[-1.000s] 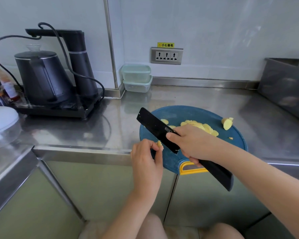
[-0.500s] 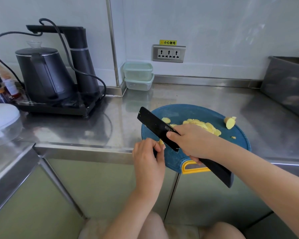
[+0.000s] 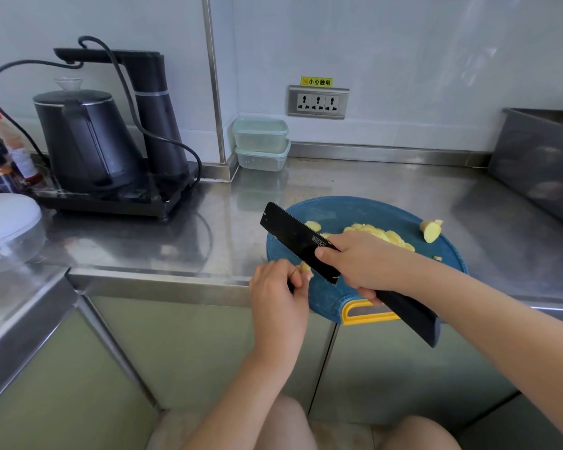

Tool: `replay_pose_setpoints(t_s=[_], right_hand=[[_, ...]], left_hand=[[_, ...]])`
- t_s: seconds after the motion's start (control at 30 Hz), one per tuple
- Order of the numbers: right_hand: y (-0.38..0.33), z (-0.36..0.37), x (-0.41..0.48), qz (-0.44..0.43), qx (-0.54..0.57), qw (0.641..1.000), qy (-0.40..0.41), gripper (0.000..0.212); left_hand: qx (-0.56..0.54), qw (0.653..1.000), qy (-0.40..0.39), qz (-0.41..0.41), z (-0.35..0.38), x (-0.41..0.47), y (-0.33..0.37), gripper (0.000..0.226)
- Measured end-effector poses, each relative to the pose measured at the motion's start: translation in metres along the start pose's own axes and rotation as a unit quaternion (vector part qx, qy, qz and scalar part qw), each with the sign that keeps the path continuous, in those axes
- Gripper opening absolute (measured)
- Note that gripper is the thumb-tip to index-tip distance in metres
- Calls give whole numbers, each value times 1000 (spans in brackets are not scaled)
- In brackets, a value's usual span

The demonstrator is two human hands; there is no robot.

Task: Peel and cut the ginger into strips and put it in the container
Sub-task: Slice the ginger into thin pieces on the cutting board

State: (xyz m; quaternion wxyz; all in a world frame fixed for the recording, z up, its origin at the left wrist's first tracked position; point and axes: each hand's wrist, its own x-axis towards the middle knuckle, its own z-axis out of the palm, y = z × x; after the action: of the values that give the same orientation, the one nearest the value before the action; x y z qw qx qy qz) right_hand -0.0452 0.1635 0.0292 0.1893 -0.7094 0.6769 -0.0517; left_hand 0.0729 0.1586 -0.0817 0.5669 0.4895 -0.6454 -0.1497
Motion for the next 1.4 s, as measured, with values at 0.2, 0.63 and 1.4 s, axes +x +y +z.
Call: replay_pose_setpoints(t_s=[0.2,0.63,1.4], right_hand=[[-2,-4,-5,26,32,999,-11,30],[23,-17,-20,72,133,988,42,33],[14,27,0,21,76,997,11,38]], left_hand=[[7,1000,-8,-19,-3,0,4,49],[110,941,-315,-59,-30,51,23,17],[231,867,-426,-113,-34,73,35,35]])
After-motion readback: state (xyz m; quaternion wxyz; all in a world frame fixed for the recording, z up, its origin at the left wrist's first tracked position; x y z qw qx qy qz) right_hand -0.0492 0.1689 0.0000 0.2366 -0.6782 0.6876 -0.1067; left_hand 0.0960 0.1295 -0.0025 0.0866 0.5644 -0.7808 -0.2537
